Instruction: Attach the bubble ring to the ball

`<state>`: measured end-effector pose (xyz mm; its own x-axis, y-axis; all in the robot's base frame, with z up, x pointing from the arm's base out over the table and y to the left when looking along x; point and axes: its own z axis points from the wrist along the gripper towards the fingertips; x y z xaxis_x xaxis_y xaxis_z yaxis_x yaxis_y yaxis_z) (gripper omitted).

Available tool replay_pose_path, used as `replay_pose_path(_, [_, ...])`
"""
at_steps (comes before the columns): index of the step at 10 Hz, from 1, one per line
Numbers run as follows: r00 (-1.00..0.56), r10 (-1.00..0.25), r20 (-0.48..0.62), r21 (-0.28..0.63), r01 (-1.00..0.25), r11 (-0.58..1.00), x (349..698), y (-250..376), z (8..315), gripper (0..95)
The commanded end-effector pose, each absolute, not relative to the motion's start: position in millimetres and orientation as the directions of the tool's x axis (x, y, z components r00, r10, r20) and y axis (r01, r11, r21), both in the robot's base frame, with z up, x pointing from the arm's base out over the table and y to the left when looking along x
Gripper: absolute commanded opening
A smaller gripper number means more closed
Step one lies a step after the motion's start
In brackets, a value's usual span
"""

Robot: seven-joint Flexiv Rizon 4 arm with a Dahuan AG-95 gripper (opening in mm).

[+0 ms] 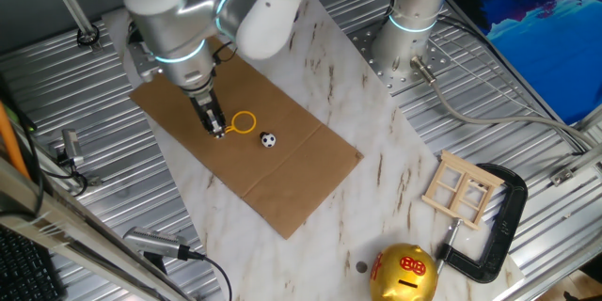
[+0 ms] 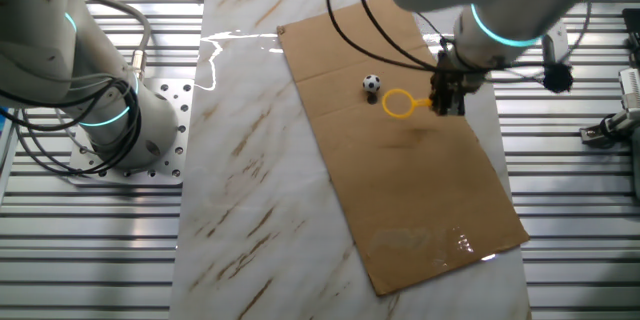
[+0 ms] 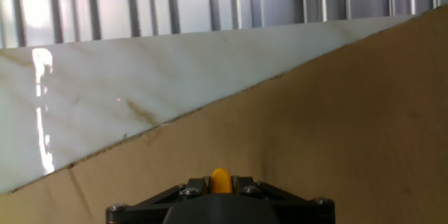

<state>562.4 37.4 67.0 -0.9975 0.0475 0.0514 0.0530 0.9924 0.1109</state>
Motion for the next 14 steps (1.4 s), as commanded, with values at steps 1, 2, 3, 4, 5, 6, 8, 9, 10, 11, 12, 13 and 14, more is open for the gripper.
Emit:
replay_pose_path(1, [-0.998,0.044,0.050,0.126,0.050,0.991,558.7,40.6,68.4,0.0])
replay_pose_path(2, [-0.998,0.048,0.047,0.130,0.054,0.990,549.1,42.7,68.8,0.0])
replay_pose_path(3, [-0.998,0.047,0.046,0.136,0.053,0.989,545.4,43.4,69.2,0.0])
replay_pose_path(4, [-0.998,0.049,0.045,0.141,0.055,0.989,542.6,45.1,69.2,0.0])
replay_pose_path(5, [-0.998,0.043,0.046,0.139,0.049,0.989,542.6,45.1,69.2,0.0])
replay_pose_path(6, [-0.998,0.031,0.053,0.139,0.039,0.990,542.6,45.1,69.2,0.0])
replay_pose_path(8, [-0.999,-0.030,0.045,0.141,-0.023,0.990,542.6,45.1,69.2,0.0])
replay_pose_path(9, [-0.997,-0.059,0.047,0.146,-0.051,0.988,542.6,45.1,69.2,0.0])
replay_pose_path(10, [-0.996,-0.070,0.062,0.152,-0.060,0.987,542.6,45.1,69.2,0.0])
replay_pose_path(11, [-0.995,-0.080,0.066,0.150,-0.070,0.986,542.6,45.1,69.2,0.0])
replay_pose_path(12, [-0.995,-0.077,0.063,0.151,-0.067,0.986,542.6,45.1,69.2,0.0])
replay_pose_path(13, [-0.996,-0.069,0.064,0.150,-0.059,0.987,541.8,50.1,71.2,0.0])
replay_pose_path(14, [-0.996,-0.063,0.065,0.148,-0.053,0.988,542.1,61.4,71.3,0.0])
